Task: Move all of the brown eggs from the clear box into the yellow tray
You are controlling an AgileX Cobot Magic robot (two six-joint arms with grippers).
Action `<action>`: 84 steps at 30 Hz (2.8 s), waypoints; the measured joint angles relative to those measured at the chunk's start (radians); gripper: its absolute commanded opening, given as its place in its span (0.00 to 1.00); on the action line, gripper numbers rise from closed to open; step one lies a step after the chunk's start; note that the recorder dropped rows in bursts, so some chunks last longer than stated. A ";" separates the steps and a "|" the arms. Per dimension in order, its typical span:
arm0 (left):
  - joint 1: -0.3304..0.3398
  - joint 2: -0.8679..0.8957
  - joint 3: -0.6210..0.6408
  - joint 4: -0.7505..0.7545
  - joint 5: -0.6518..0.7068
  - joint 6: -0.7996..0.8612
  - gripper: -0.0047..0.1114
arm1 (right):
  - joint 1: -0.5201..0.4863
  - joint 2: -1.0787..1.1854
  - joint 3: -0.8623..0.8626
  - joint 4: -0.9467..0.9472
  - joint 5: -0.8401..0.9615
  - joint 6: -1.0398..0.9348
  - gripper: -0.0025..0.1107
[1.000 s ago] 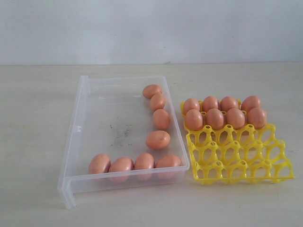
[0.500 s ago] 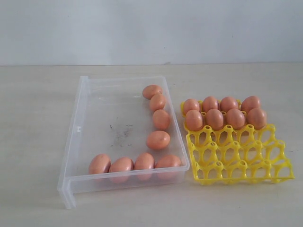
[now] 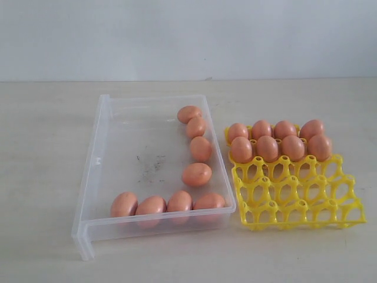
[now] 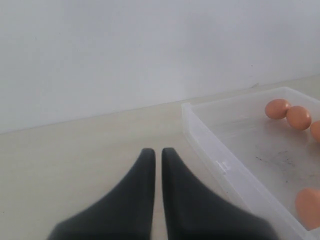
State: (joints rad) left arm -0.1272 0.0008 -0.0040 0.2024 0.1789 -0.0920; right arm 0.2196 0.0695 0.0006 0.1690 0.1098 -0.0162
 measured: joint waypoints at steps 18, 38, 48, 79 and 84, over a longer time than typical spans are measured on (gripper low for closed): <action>0.000 0.000 0.005 -0.103 -0.159 -0.123 0.07 | 0.070 -0.064 0.000 0.060 0.042 -0.009 0.02; 0.000 0.631 -0.408 1.388 -0.800 -1.634 0.07 | 0.108 -0.064 0.000 0.060 0.042 -0.009 0.02; -0.133 1.313 -0.752 1.537 -1.174 -1.475 0.07 | 0.133 -0.064 0.000 0.060 0.042 -0.009 0.02; -0.498 1.585 -0.822 1.477 -0.115 -0.646 0.07 | 0.138 -0.064 0.000 0.060 0.042 -0.009 0.02; -0.560 1.593 -0.720 1.538 0.169 -0.130 0.07 | 0.138 -0.064 0.000 0.060 0.042 -0.009 0.02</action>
State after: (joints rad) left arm -0.6872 1.5938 -0.7239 1.7405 0.3483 -0.2222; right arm 0.3571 0.0056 0.0006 0.2289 0.1515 -0.0248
